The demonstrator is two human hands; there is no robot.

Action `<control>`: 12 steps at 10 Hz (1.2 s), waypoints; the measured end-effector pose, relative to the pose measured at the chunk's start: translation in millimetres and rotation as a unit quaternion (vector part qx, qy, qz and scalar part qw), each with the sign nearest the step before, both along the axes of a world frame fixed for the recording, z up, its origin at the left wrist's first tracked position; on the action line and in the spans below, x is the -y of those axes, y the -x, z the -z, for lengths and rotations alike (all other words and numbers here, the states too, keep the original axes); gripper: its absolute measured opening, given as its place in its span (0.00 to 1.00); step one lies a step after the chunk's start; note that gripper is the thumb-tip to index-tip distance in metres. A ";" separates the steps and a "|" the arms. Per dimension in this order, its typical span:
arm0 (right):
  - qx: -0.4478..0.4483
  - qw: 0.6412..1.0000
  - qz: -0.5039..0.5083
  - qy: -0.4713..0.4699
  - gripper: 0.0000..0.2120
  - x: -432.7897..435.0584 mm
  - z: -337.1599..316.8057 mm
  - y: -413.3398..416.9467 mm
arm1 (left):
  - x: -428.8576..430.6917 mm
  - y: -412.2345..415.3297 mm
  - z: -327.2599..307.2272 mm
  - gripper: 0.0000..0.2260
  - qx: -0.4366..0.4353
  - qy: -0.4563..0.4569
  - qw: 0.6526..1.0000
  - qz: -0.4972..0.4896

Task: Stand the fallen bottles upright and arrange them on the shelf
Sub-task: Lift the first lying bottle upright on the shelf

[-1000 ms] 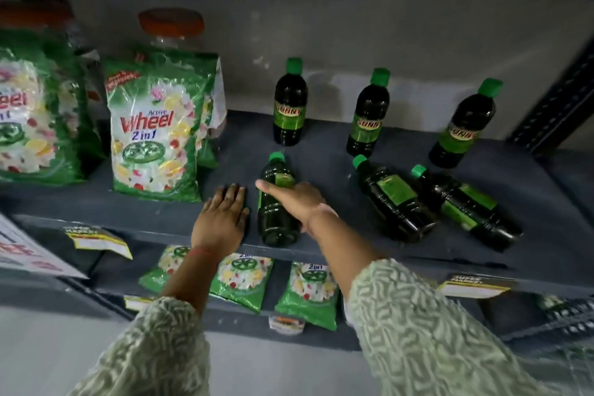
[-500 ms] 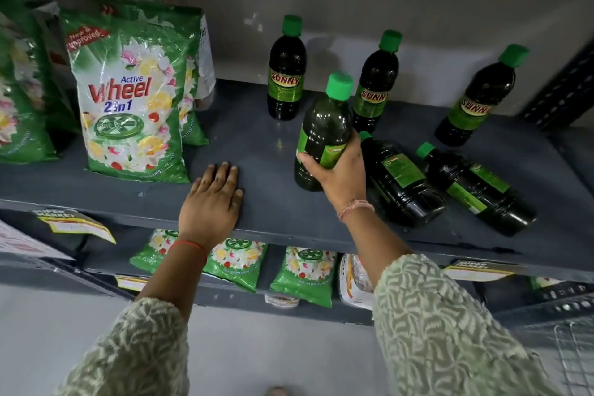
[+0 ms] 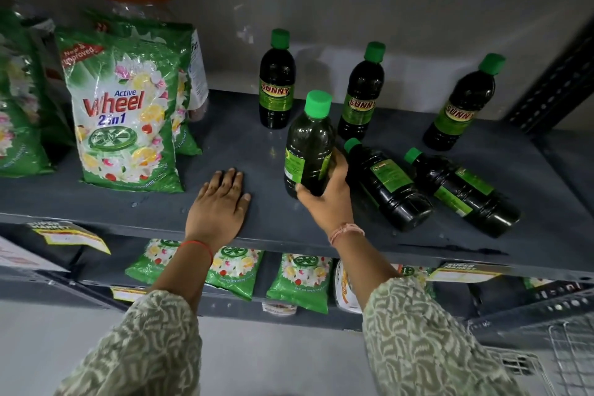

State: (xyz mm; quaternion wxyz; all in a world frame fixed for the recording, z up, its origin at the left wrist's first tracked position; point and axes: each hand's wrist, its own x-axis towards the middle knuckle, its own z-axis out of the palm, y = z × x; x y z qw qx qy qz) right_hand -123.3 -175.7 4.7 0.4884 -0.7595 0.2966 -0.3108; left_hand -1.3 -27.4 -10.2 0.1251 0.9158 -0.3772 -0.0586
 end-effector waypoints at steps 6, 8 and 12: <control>-0.009 0.999 0.018 -0.028 0.49 6.2 -2.2 -14.0 | -1.9 0.5 -1.2 0.23 0.004 0.009 1.000 0.008; -0.021 0.989 -0.060 -0.134 0.29 28.5 3.8 -3.6 | -2.2 -0.9 -0.2 0.23 0.007 0.010 1.000 0.006; -0.063 0.997 -0.019 -0.047 0.26 16.3 -3.2 -0.6 | -2.5 0.6 -2.4 0.23 -0.002 0.007 1.000 0.004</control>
